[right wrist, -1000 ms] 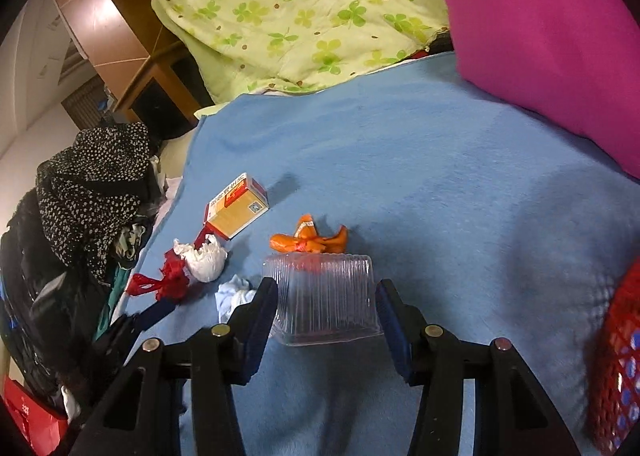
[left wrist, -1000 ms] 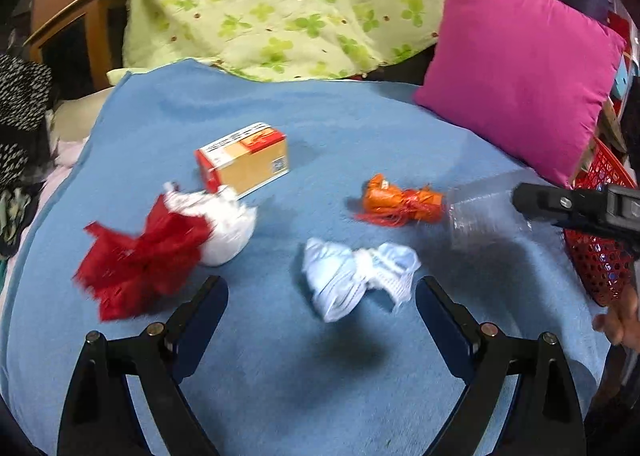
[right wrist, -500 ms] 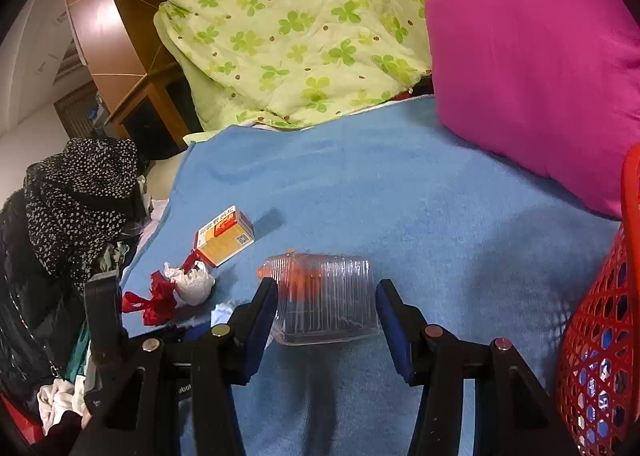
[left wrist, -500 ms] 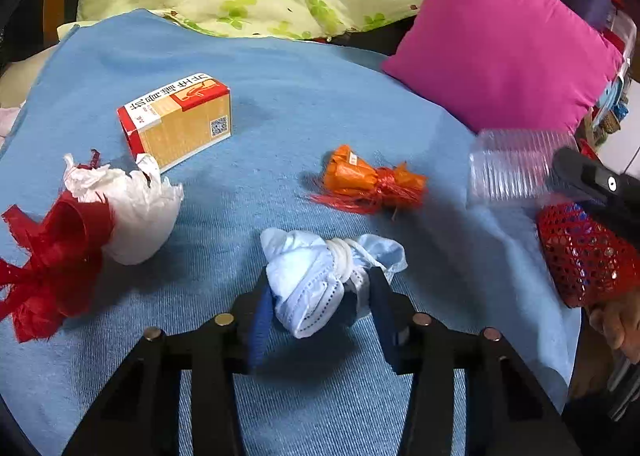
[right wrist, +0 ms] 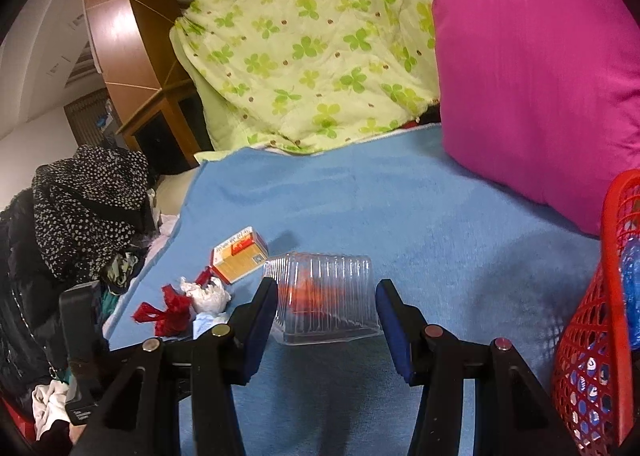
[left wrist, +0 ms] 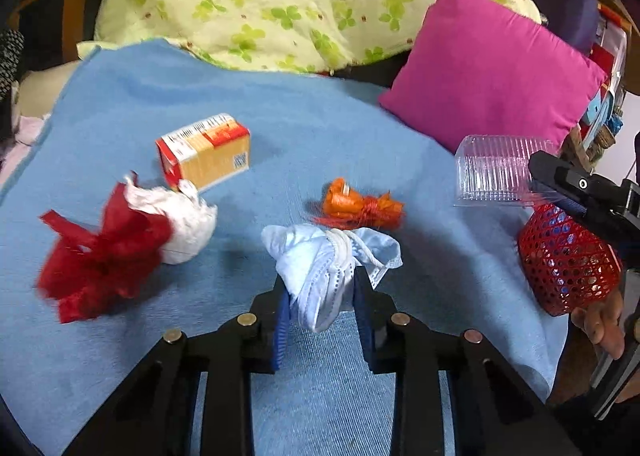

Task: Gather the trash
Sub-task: 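Carry the tray and cloth to the red wastebasket and release them inside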

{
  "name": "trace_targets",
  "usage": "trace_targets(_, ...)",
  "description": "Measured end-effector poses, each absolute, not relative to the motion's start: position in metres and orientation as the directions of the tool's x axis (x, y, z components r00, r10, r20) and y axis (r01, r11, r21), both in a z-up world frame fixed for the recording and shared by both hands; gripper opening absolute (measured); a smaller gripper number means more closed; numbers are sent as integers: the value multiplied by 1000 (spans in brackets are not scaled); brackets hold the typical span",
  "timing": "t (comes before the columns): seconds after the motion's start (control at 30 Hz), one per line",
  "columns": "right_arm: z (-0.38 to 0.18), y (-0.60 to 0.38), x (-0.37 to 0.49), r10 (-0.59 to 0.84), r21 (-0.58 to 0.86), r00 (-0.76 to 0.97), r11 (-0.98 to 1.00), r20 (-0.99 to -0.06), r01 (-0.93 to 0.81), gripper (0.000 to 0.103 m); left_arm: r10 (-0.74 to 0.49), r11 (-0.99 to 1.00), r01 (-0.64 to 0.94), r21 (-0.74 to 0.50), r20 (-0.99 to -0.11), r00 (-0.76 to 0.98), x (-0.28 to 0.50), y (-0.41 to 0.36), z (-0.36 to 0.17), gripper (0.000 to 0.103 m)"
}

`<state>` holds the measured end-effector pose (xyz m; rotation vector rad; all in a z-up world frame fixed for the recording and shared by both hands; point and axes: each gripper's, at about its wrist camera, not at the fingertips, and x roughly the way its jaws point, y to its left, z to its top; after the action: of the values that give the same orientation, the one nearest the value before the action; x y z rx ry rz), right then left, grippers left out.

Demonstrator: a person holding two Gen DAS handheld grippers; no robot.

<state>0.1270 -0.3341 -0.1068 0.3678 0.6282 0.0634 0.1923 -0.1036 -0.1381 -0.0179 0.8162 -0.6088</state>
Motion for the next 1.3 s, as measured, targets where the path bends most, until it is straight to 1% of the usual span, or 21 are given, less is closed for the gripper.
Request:
trace_targets(0.17,-93,-333,110,145,345,841,937,-521,52,54,-513,837,501,-219,-632,581,175,-94,-120,31)
trace_targets(0.27,-84,-333,97,106,320,863,945,-494,67,54,-497,847,497,-190,-618,610,164,-90,-114,31)
trace_targets(0.37,-74,-333,82,73,297,883,952,-464,77,54,-468,860,485,-157,-622,628,157,-95,-108,31)
trace_targets(0.47,-66,-336,61,51,306,900,947,-432,94,54,-458,862,487,-141,-630,628,146,-103,-101,31)
trace_targets(0.63,-57,-347,27,5,320,920,938,-391,131,54,-462,853,511,-105,-609,645,122,-121,-78,31)
trace_targets(0.73,-51,-360,9,-17,344,932,927,-363,151,54,-455,851,521,-67,-590,667,111,-136,-59,31)
trace_targets(0.93,-46,-396,-15,-69,393,944,897,-323,201,54,-471,834,550,-37,-566,676,99,-168,-36,31)
trace_targets(1.3,-47,-474,-59,-135,516,952,814,-276,265,54,-572,739,672,-39,-564,596,88,-257,-12,31)
